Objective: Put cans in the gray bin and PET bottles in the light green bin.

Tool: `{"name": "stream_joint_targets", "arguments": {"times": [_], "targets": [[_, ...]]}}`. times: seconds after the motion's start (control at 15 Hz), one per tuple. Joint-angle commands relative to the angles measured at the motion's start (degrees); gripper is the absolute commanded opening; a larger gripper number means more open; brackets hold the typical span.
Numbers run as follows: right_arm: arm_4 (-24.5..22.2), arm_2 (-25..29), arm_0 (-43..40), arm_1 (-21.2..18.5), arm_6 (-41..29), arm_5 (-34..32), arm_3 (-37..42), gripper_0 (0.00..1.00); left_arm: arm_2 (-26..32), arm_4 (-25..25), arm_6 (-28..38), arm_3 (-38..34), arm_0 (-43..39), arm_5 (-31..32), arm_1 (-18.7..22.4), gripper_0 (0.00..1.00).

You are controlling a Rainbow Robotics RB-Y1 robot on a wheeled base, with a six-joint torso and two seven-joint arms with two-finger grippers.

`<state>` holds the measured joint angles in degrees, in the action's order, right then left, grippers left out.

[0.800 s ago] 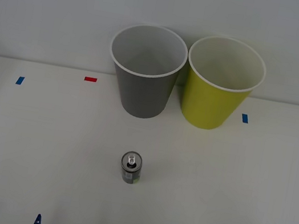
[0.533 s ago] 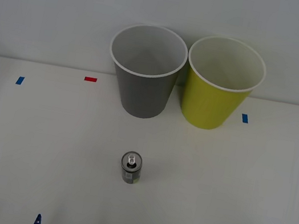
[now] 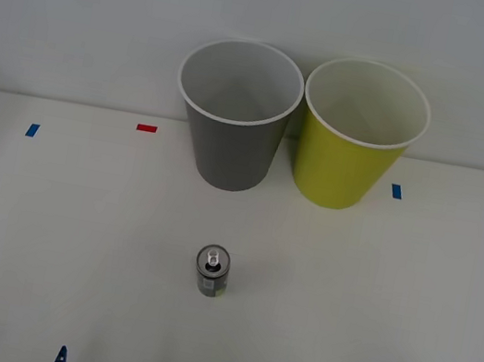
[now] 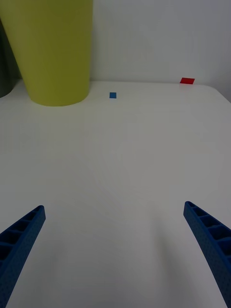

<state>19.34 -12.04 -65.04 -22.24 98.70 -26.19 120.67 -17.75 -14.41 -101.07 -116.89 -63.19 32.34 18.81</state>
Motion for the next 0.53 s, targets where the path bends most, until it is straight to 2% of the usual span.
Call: {"name": "stream_joint_targets", "arguments": {"times": [0.07, 0.53], "targets": [[0.0, 0.0, 0.0, 0.0, 0.0, 0.0, 0.0, 1.0, 0.0, 0.0, 0.0, 0.0, 0.0, 0.0, 0.0, 1.0], [0.0, 0.0, 0.0, 0.0, 0.0, 0.0, 0.0, 1.0, 0.0, 0.0, 0.0, 0.0, 0.0, 0.0, 0.0, 1.0]]}}
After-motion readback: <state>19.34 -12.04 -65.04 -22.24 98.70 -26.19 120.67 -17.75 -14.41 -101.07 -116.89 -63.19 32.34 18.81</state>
